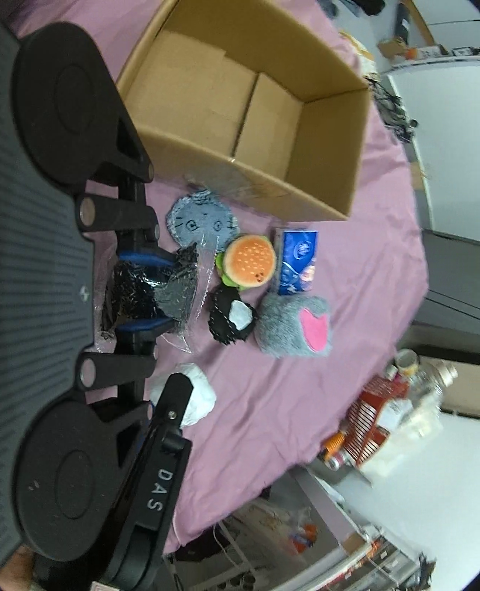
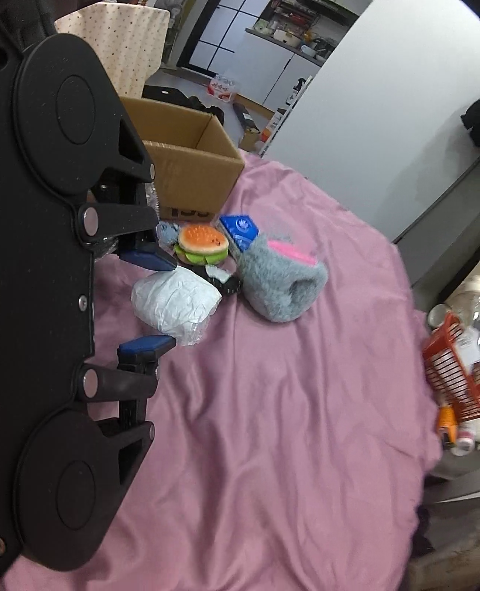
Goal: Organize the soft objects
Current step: 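Carry the black bag with the left gripper while the right gripper carries the white bag over the box, then open the left gripper over the box while the right gripper releases the white bag inside, then grasp the blue denim plush with the left gripper while the right gripper grasps the black-and-white plush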
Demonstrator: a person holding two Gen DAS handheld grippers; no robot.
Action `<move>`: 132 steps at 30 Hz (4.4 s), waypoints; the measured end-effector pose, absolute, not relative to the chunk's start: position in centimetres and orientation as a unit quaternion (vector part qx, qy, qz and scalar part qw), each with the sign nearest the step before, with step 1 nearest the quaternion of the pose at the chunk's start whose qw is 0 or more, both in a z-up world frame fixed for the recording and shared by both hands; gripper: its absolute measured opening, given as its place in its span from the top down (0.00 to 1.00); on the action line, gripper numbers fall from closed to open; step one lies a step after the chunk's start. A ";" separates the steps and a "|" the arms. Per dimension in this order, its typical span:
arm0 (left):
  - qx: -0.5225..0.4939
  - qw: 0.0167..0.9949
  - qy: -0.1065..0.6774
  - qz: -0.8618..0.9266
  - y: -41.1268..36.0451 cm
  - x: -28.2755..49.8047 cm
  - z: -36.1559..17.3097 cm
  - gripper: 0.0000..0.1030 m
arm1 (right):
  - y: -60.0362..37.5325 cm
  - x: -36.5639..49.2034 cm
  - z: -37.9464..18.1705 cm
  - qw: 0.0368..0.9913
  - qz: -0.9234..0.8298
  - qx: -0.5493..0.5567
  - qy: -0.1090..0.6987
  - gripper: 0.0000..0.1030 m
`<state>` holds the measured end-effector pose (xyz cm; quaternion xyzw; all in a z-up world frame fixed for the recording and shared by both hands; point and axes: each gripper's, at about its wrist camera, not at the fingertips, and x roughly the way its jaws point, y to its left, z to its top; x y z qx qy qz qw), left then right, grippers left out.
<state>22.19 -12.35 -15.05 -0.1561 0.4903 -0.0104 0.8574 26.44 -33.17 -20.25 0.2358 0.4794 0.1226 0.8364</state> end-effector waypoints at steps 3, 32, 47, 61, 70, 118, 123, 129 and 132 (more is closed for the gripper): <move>-0.157 0.867 0.472 -0.022 -11.8 21.0 -13.6 0.73 | -32.2 25.2 -18.7 0.845 0.121 0.226 0.469 0.63; -0.201 0.885 0.420 0.011 3.6 18.5 -10.1 0.73 | -18.1 23.1 -13.1 0.877 0.145 0.179 0.422 0.63; -0.189 0.852 0.487 0.023 7.3 21.9 -14.3 0.71 | -13.7 25.8 -15.7 0.857 0.147 0.163 0.466 0.63; -0.199 0.853 0.482 0.031 9.3 21.6 -12.3 0.55 | -12.2 25.2 -16.4 0.839 0.157 0.156 0.496 0.61; -0.180 0.860 0.473 0.054 8.8 19.3 -9.9 0.27 | -14.3 22.9 -14.4 0.847 0.147 0.169 0.482 0.44; -0.105 0.905 0.398 0.108 -3.7 11.0 -3.7 0.01 | -27.9 19.5 -11.7 0.895 0.179 0.170 0.370 0.00; -0.111 0.908 0.392 0.103 -4.8 12.2 -4.6 0.02 | -28.8 21.4 -12.6 0.895 0.181 0.186 0.362 0.00; -0.121 0.909 0.389 0.092 -6.2 14.0 -6.3 0.09 | -29.8 23.3 -14.4 0.890 0.185 0.207 0.363 0.00; -0.122 0.909 0.391 0.083 -7.3 15.1 -7.3 0.17 | -30.0 24.2 -16.1 0.885 0.190 0.213 0.368 0.02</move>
